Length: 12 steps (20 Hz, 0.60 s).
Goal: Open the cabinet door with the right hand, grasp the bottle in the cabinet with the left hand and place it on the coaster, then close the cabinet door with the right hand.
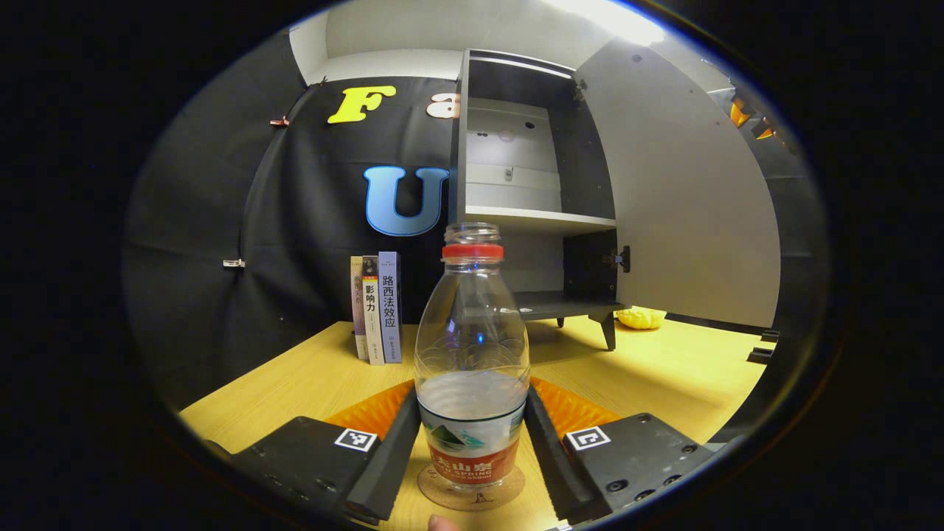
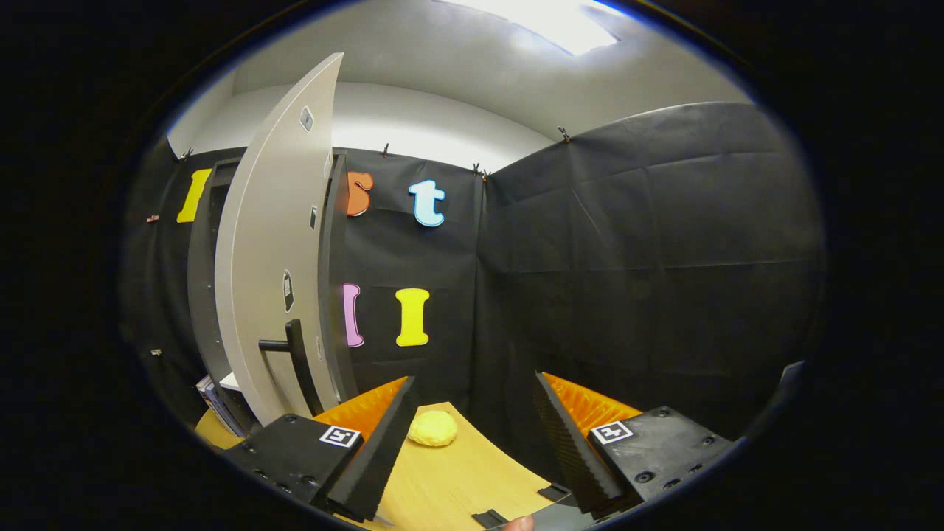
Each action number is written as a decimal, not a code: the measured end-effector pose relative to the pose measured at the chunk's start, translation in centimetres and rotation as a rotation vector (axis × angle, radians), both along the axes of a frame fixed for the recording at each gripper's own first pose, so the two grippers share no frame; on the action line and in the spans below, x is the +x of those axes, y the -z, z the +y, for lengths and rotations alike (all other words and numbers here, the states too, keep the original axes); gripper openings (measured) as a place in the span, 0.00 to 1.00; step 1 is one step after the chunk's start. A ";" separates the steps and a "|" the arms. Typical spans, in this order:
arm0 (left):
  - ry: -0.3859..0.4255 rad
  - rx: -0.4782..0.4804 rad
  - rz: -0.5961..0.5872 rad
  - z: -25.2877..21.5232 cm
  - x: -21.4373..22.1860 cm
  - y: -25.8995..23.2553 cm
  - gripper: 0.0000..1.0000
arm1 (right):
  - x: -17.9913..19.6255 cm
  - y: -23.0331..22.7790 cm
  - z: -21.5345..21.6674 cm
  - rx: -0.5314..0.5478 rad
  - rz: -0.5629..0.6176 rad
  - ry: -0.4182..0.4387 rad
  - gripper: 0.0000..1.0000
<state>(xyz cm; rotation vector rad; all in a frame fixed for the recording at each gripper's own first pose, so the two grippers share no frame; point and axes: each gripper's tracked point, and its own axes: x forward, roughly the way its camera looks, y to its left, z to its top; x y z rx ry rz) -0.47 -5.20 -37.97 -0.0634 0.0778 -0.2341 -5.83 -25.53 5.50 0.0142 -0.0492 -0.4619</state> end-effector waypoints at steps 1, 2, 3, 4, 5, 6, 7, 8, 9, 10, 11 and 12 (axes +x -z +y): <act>-0.003 0.003 0.010 0.1 0.0 0.3 0.80 | 0.1 0.1 0.2 -0.005 0.005 -0.005 0.97; -0.007 0.007 0.018 0.2 0.0 0.6 0.80 | 0.1 0.1 0.2 -0.009 0.008 -0.005 0.97; -0.010 0.005 0.020 0.3 0.0 0.5 0.81 | 0.2 0.1 0.3 -0.010 0.009 -0.008 1.00; -0.008 0.003 0.025 0.3 0.0 0.7 0.86 | 0.2 0.2 0.4 -0.011 0.011 -0.009 0.97; -0.003 0.001 0.031 0.2 0.0 0.7 0.92 | 0.2 0.2 0.4 -0.011 0.012 -0.011 0.97; 0.008 -0.002 0.037 0.0 -0.1 0.7 0.96 | 0.2 0.2 0.4 -0.013 0.011 -0.012 0.97; 0.014 -0.004 0.044 -0.2 -0.3 0.7 0.96 | 0.2 0.1 0.4 -0.012 0.008 -0.012 0.97; 0.010 0.003 0.050 0.0 -0.5 0.5 0.96 | 0.2 0.2 0.3 -0.011 0.007 -0.014 0.98; 0.001 0.016 0.055 0.1 -0.6 0.5 0.96 | 0.3 0.2 0.2 -0.008 0.006 -0.015 0.98; -0.010 0.030 0.059 0.3 -0.8 0.3 0.96 | 0.2 0.4 0.2 -0.007 0.008 -0.017 0.98; -0.017 0.036 0.061 0.5 -0.9 -0.1 0.96 | 0.4 0.6 0.1 -0.008 0.011 -0.021 0.98; -0.025 0.034 0.066 0.7 -1.0 -0.6 0.96 | 0.6 0.7 0.2 -0.009 0.016 -0.030 0.98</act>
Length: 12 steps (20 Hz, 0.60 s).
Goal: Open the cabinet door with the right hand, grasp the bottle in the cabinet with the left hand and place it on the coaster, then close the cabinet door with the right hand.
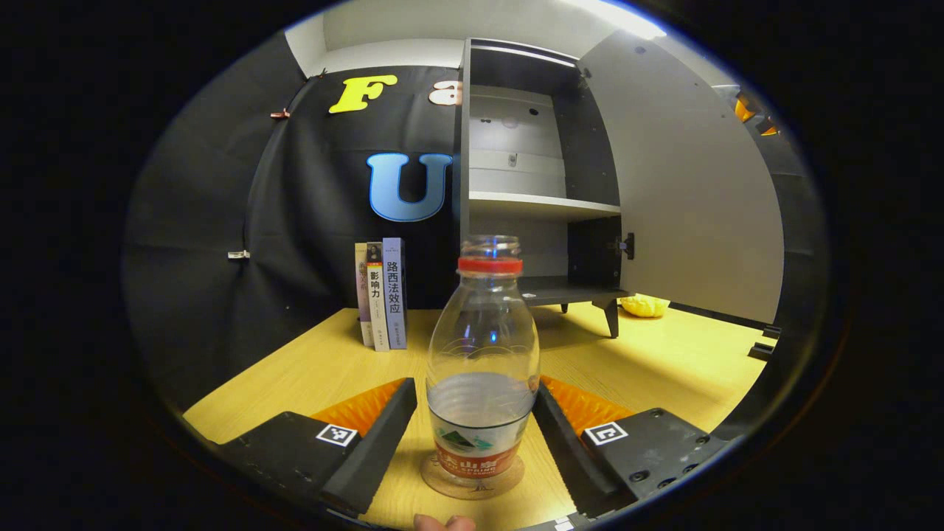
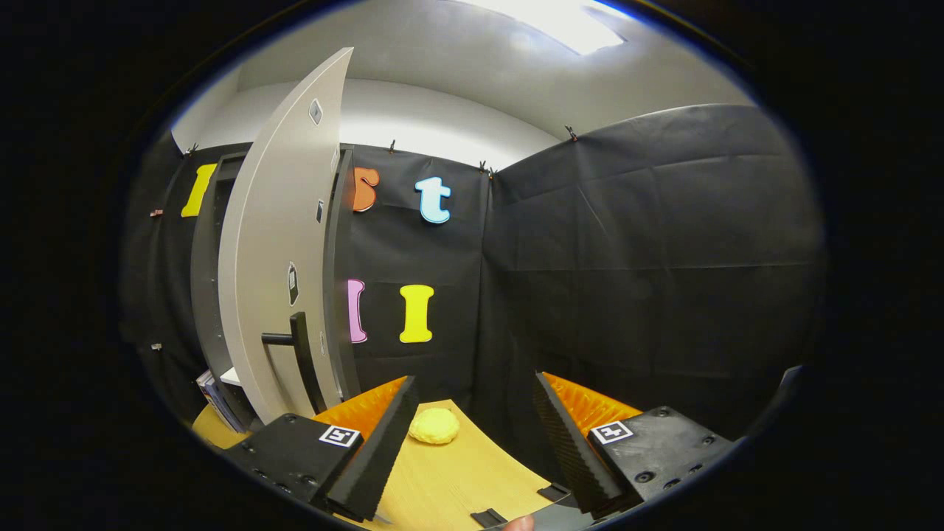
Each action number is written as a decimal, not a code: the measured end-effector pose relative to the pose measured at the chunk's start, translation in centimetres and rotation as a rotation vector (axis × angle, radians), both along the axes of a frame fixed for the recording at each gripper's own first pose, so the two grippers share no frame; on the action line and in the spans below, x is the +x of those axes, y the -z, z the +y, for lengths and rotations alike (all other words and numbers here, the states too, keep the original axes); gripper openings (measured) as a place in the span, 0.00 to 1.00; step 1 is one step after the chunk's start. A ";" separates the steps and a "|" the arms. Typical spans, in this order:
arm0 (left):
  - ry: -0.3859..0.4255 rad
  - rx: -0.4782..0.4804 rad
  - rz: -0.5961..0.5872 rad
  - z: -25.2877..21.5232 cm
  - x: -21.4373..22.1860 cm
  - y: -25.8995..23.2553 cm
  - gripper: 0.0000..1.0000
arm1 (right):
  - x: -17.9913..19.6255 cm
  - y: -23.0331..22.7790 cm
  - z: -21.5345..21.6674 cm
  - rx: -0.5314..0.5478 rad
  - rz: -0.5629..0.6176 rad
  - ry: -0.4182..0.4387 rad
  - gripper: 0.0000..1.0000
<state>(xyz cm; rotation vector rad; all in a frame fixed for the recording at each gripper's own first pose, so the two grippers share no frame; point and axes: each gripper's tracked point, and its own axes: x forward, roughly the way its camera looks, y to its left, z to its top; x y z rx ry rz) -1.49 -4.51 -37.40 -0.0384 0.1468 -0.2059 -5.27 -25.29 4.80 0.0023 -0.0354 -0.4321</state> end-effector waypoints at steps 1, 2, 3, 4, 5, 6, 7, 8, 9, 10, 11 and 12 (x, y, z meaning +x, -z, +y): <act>-0.009 -0.003 0.005 0.0 -0.3 -0.6 0.96 | 0.2 0.2 0.1 -0.003 0.006 -0.009 0.98; -0.013 -0.005 0.005 -0.1 -0.5 -1.5 0.96 | 0.3 0.3 0.3 -0.010 0.012 -0.020 0.98; -0.015 -0.007 0.001 -0.4 -0.7 -2.8 0.95 | 0.5 0.4 0.4 -0.019 0.017 -0.027 0.98; -0.017 -0.009 -0.005 -0.5 -1.0 -4.1 0.96 | 0.8 0.4 0.6 -0.030 0.019 -0.037 0.98; -0.022 -0.013 -0.009 -0.6 -1.1 -5.4 0.96 | 1.1 0.3 0.9 -0.040 0.019 -0.048 0.98; -0.024 -0.029 -0.014 -0.8 -1.3 -6.9 0.96 | 1.4 0.5 1.3 -0.049 0.021 -0.066 0.98; -0.013 -0.039 -0.013 -1.3 -1.5 -8.4 0.96 | 1.8 0.5 1.8 -0.059 0.023 -0.086 0.97; -0.018 -0.038 -0.013 -1.4 -1.6 -9.9 0.95 | 2.1 0.6 2.2 -0.071 0.025 -0.104 0.97; -0.028 -0.033 -0.015 -1.4 -1.6 -11.5 0.96 | 2.4 0.5 2.3 -0.083 0.022 -0.117 0.97; -0.036 -0.026 -0.017 -1.4 -1.5 -13.0 0.96 | 2.6 0.4 2.3 -0.089 0.016 -0.124 0.97; -0.052 -0.019 -0.025 -1.1 -1.4 -14.8 0.96 | 2.8 0.3 2.2 -0.085 0.010 -0.130 0.97; -0.073 -0.017 -0.028 -0.7 -1.1 -16.5 0.96 | 3.0 0.3 2.2 -0.067 0.004 -0.138 0.97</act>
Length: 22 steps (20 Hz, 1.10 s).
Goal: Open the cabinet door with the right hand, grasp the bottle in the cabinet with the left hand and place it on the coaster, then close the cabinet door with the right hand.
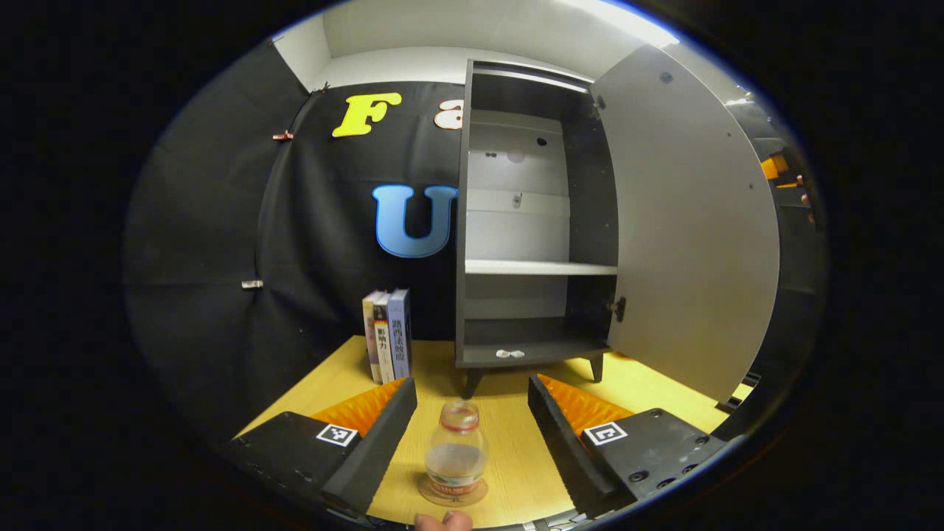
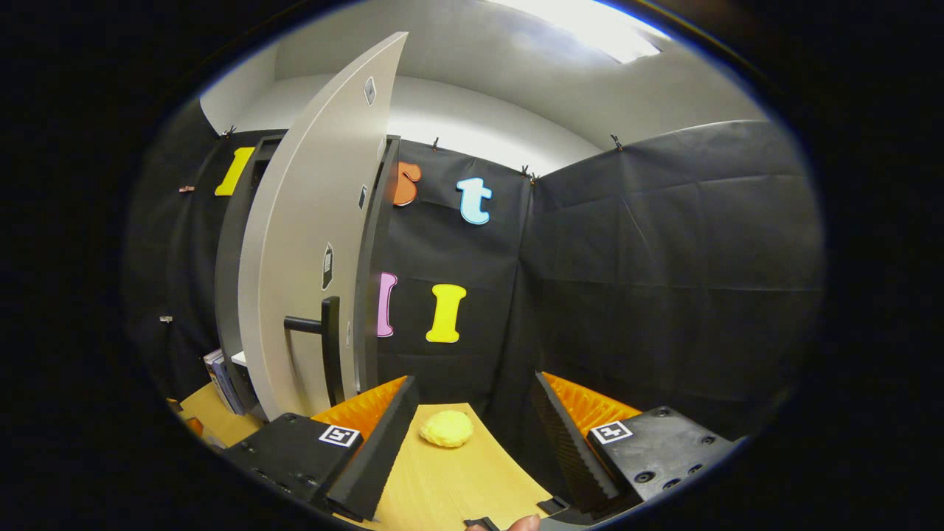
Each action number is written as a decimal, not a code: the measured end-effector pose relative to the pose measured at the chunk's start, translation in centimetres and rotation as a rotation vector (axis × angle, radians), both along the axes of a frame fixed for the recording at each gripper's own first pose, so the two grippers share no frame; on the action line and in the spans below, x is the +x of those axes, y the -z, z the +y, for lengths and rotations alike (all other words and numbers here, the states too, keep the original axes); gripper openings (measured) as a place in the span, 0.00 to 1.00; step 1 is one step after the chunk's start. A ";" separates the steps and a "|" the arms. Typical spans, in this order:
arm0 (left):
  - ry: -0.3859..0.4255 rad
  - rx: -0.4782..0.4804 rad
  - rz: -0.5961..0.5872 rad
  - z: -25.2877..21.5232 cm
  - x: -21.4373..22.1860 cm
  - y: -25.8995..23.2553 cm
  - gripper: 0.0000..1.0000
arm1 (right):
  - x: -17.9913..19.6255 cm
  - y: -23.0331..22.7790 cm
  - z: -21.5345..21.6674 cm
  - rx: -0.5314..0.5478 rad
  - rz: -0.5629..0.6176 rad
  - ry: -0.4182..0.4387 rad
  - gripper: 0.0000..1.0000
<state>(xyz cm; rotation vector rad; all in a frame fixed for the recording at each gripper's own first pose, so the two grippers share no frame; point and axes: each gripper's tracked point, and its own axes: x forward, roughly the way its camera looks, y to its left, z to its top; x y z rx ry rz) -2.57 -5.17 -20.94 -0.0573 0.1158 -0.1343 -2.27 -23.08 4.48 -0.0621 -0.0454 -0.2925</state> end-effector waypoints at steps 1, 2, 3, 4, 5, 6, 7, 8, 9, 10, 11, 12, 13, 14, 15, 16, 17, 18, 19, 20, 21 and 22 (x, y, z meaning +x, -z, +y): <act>-0.015 -0.003 0.005 0.2 0.3 -1.5 0.96 | 0.2 -0.1 0.0 0.021 -0.004 -0.008 0.97; -0.030 -0.004 0.009 0.3 0.6 -2.9 0.96 | 0.4 -0.2 -0.1 0.036 -0.009 -0.014 0.97; -0.045 0.005 0.010 0.6 0.8 -4.5 0.96 | 0.6 -0.3 -0.2 0.045 -0.012 -0.017 0.97; -0.061 0.023 0.012 0.9 0.9 -5.9 0.96 | 0.6 -0.3 -0.1 0.050 -0.008 -0.021 0.97; -0.072 0.045 0.011 1.2 1.1 -7.2 0.96 | 0.7 -0.1 0.1 0.050 -0.003 -0.027 0.97; -0.083 0.060 0.016 1.4 1.3 -8.1 0.94 | 0.7 0.0 0.5 0.052 0.004 -0.036 0.97; -0.092 0.059 0.024 1.6 1.4 -8.9 0.96 | 0.8 0.2 1.2 0.051 0.010 -0.062 0.97; -0.099 0.039 0.029 1.8 1.5 -9.6 0.94 | 0.9 0.4 2.0 0.044 0.017 -0.082 0.97; -0.100 0.011 0.032 1.9 1.6 -10.4 0.95 | 0.9 0.4 2.6 0.032 0.022 -0.100 0.97; -0.106 -0.012 0.034 2.0 1.6 -11.0 0.94 | 0.9 0.4 3.1 0.021 0.026 -0.112 0.97; -0.109 -0.025 0.035 2.3 1.7 -11.4 0.95 | 0.8 0.4 3.2 0.009 0.029 -0.106 0.97; -0.113 -0.028 0.032 2.6 1.6 -11.7 0.94 | 0.8 0.4 3.2 0.010 0.026 -0.103 0.95; -0.120 -0.021 0.029 3.0 1.6 -11.9 0.96 | 0.8 0.8 3.9 0.032 0.038 -0.118 1.00; -0.126 -0.007 0.031 3.5 1.6 -11.7 0.96 | 0.4 1.2 4.1 0.058 0.038 -0.112 0.95; -0.134 0.008 0.030 4.0 1.5 -11.7 0.96 | 0.7 1.1 4.3 0.085 0.034 -0.109 0.95; -0.138 0.020 0.028 4.4 1.4 -11.7 0.94 | 0.8 1.5 4.8 0.110 0.040 -0.112 0.95; -0.139 0.027 0.025 4.7 1.3 -11.8 0.96 | 0.9 1.3 5.5 0.127 0.031 -0.116 0.95; -0.139 0.031 0.020 5.0 1.3 -11.9 0.96 | 0.7 1.4 6.3 0.131 0.034 -0.123 0.95; -0.133 0.030 0.017 5.1 1.3 -12.0 0.96 | 0.6 1.3 7.2 0.129 0.030 -0.129 0.95; -0.129 0.025 0.015 5.3 1.4 -12.1 0.96 | 0.4 1.4 8.3 0.131 0.032 -0.136 0.95; -0.127 0.019 0.014 5.4 1.5 -12.2 0.94 | 0.4 1.4 9.3 0.138 0.029 -0.146 1.00; -0.126 0.014 0.013 5.7 1.5 -12.3 0.95 | 0.5 1.5 10.6 0.148 0.029 -0.158 0.95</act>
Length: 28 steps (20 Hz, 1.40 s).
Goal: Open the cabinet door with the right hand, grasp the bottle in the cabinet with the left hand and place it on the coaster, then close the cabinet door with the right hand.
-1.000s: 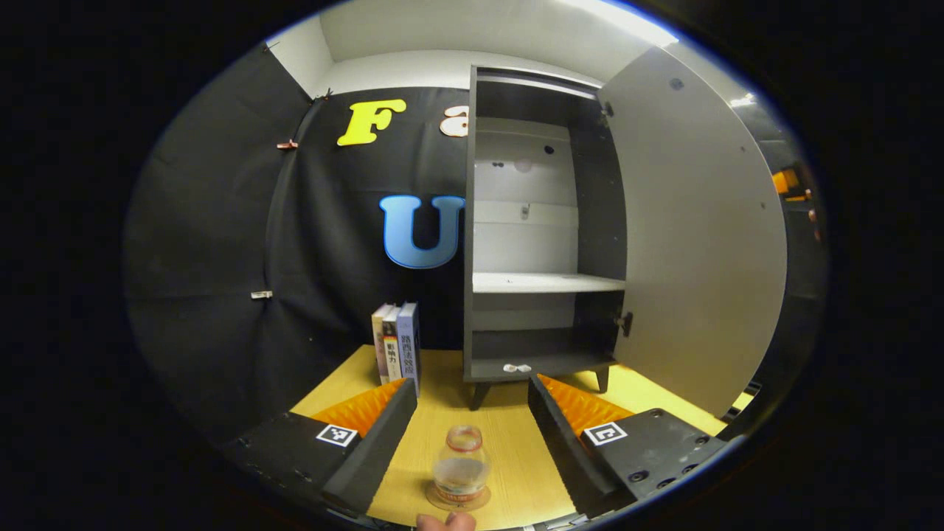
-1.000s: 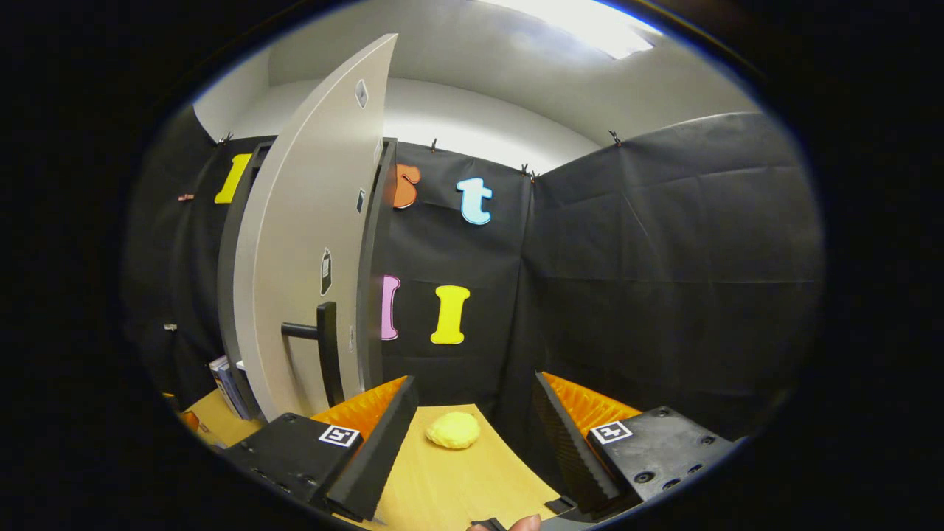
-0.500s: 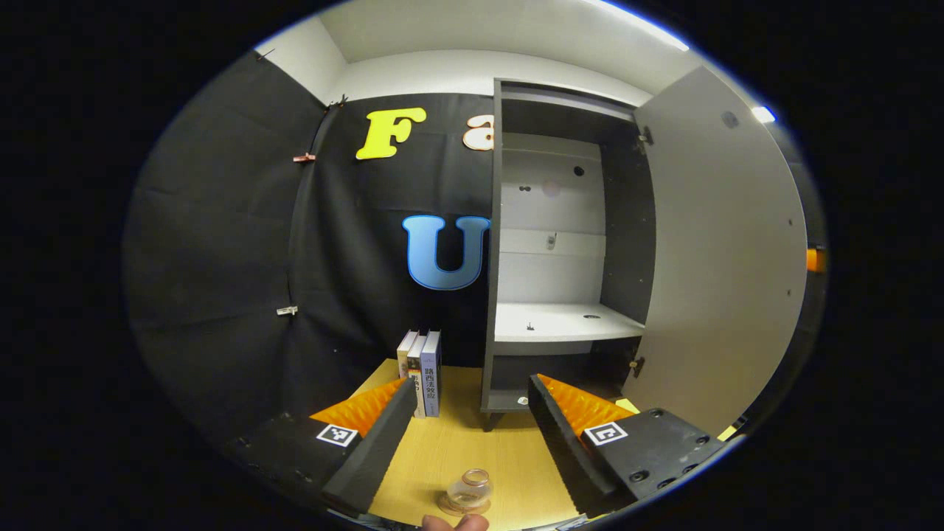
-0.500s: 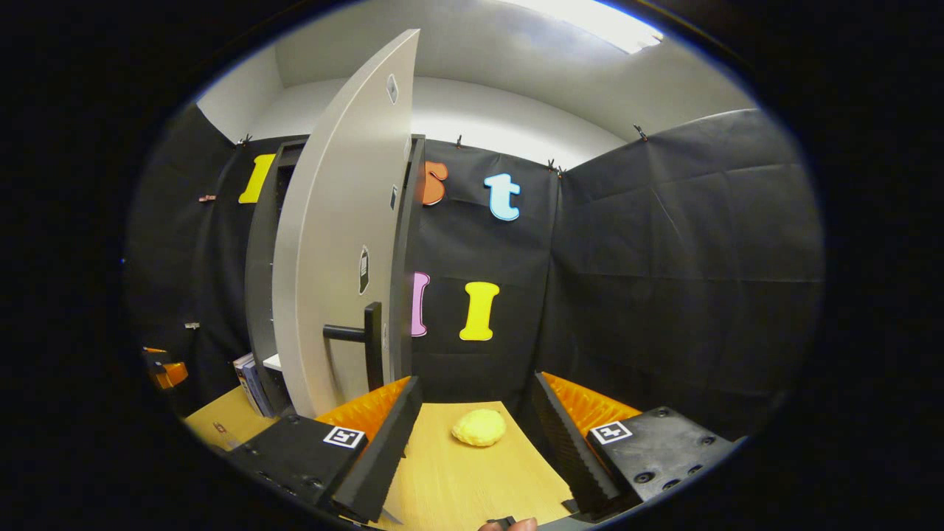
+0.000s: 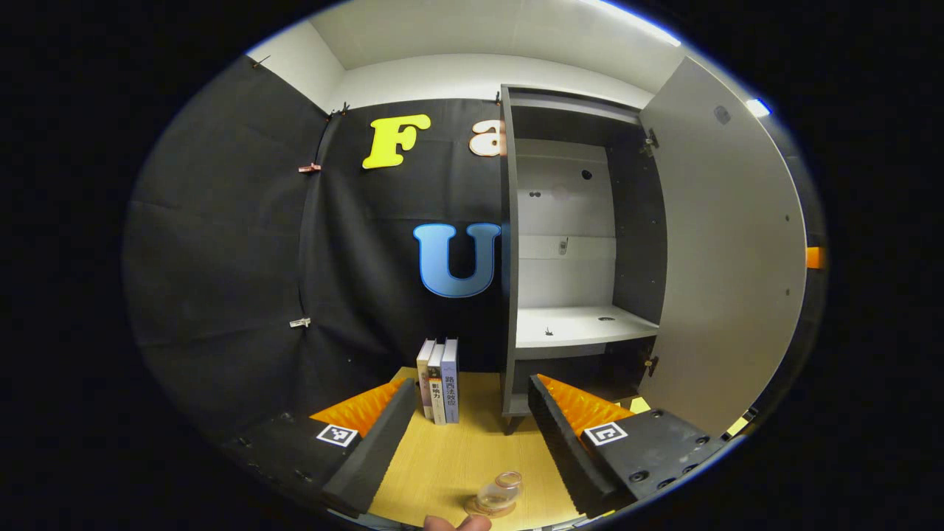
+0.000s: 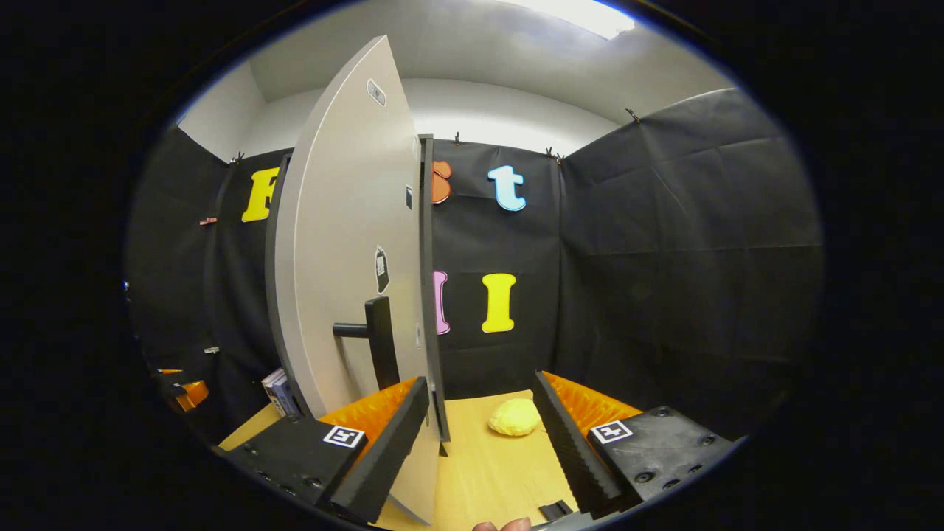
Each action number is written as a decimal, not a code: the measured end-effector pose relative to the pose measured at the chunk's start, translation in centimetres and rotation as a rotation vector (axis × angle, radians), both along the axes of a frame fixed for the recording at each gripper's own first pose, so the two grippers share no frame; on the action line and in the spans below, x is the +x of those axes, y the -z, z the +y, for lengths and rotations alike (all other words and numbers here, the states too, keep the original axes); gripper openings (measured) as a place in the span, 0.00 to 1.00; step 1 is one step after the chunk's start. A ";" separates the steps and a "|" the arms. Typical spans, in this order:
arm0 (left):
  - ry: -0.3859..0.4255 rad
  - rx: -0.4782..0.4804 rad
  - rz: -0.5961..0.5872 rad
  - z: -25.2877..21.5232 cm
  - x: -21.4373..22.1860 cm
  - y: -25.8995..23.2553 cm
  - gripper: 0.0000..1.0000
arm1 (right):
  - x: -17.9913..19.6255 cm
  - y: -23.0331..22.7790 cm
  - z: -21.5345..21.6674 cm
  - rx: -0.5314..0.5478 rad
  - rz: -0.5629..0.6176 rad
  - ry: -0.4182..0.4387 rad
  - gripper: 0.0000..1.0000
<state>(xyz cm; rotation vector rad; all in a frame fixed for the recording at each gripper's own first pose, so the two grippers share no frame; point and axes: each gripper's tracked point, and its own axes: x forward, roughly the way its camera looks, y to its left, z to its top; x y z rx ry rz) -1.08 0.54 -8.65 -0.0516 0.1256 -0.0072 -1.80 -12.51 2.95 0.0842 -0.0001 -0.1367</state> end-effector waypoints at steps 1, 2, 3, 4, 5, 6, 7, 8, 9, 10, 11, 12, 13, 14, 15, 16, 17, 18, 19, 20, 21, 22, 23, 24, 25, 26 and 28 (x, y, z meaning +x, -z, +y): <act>0.001 -0.006 -0.002 0.2 0.1 -0.1 0.95 | 0.1 -0.1 1.3 0.009 -0.005 -0.016 0.95; 0.003 -0.009 -0.003 0.4 0.2 -0.1 0.95 | 0.4 0.0 2.8 0.016 -0.006 -0.041 0.95; 0.005 -0.009 -0.006 0.7 0.2 -0.2 0.95 | 0.6 0.2 4.2 0.022 -0.008 -0.064 0.95; 0.003 -0.006 -0.008 1.0 0.1 -0.2 0.95 | 0.9 0.2 5.5 0.027 -0.009 -0.086 0.95; 0.000 -0.003 -0.010 1.4 0.1 -0.2 0.96 | 1.2 0.3 6.8 0.036 -0.011 -0.109 0.95; -0.003 -0.003 -0.012 1.7 0.1 -0.2 0.96 | 1.7 0.5 7.8 0.046 -0.011 -0.132 0.95; -0.007 -0.005 -0.013 2.0 0.2 -0.2 0.96 | 2.2 0.6 9.0 0.059 -0.012 -0.154 0.95; -0.009 -0.008 -0.013 2.2 0.2 -0.2 0.96 | 2.6 0.7 10.4 0.070 -0.013 -0.174 0.95; -0.012 -0.010 -0.012 2.4 0.3 -0.2 0.96 | 3.1 0.7 11.6 0.079 -0.012 -0.193 0.96; -0.014 -0.012 -0.014 2.6 0.3 -0.4 0.96 | 3.8 0.9 12.9 0.083 -0.004 -0.216 0.96; -0.014 -0.013 -0.016 2.6 0.3 -0.6 0.96 | 4.1 1.4 13.9 0.079 0.012 -0.251 0.96; -0.015 -0.013 -0.018 2.6 0.3 -0.7 0.96 | 4.4 1.8 15.0 0.070 0.027 -0.275 0.96; -0.018 -0.011 -0.021 2.6 0.2 -0.9 0.96 | 4.7 1.8 15.4 0.059 0.029 -0.284 0.96; -0.019 -0.010 -0.022 2.5 0.2 -0.9 0.96 | 4.8 1.7 15.5 0.056 0.025 -0.287 0.96; -0.019 -0.010 -0.021 2.4 0.2 -1.0 0.96 | 5.1 1.8 15.7 0.061 0.023 -0.289 0.96; -0.019 -0.010 -0.020 2.3 0.1 -0.9 0.96 | 5.2 1.9 15.7 0.072 0.024 -0.290 0.96; -0.019 -0.008 -0.018 2.2 0.1 -0.9 0.94 | 5.2 2.2 15.7 0.079 0.027 -0.290 0.96; -0.018 -0.006 -0.019 2.0 0.1 -1.0 0.96 | 5.3 2.3 16.1 0.078 0.029 -0.285 0.96; -0.018 -0.003 -0.019 1.8 0.0 -1.1 0.96 | 5.1 2.4 15.8 0.072 0.032 -0.278 0.96; -0.017 -0.001 -0.020 1.6 -0.1 -1.2 0.96 | 5.0 2.5 15.5 0.064 0.033 -0.270 0.96; -0.018 0.001 -0.020 1.4 -0.2 -1.3 0.96 | 5.0 2.6 15.3 0.057 0.032 -0.263 0.96; -0.017 0.001 -0.020 1.2 -0.2 -1.4 0.95 | 5.0 2.7 15.1 0.048 0.031 -0.257 0.96; -0.016 0.001 -0.021 1.0 -0.2 -1.6 0.94 | 5.0 2.7 14.8 0.035 0.028 -0.251 0.96; -0.014 0.003 -0.024 0.7 -0.1 -1.9 0.94 | 5.0 2.7 14.4 0.017 0.024 -0.242 0.96; -0.013 0.005 -0.025 0.5 -0.1 -2.1 0.94 | 5.0 2.8 13.9 0.000 0.023 -0.232 0.96; -0.011 0.007 -0.026 0.1 -0.1 -2.2 0.94 | 5.1 2.8 13.6 -0.014 0.021 -0.224 0.96; -0.005 0.012 -0.027 -0.5 0.0 -2.4 0.95 | 5.1 2.9 13.3 -0.025 0.021 -0.212 0.96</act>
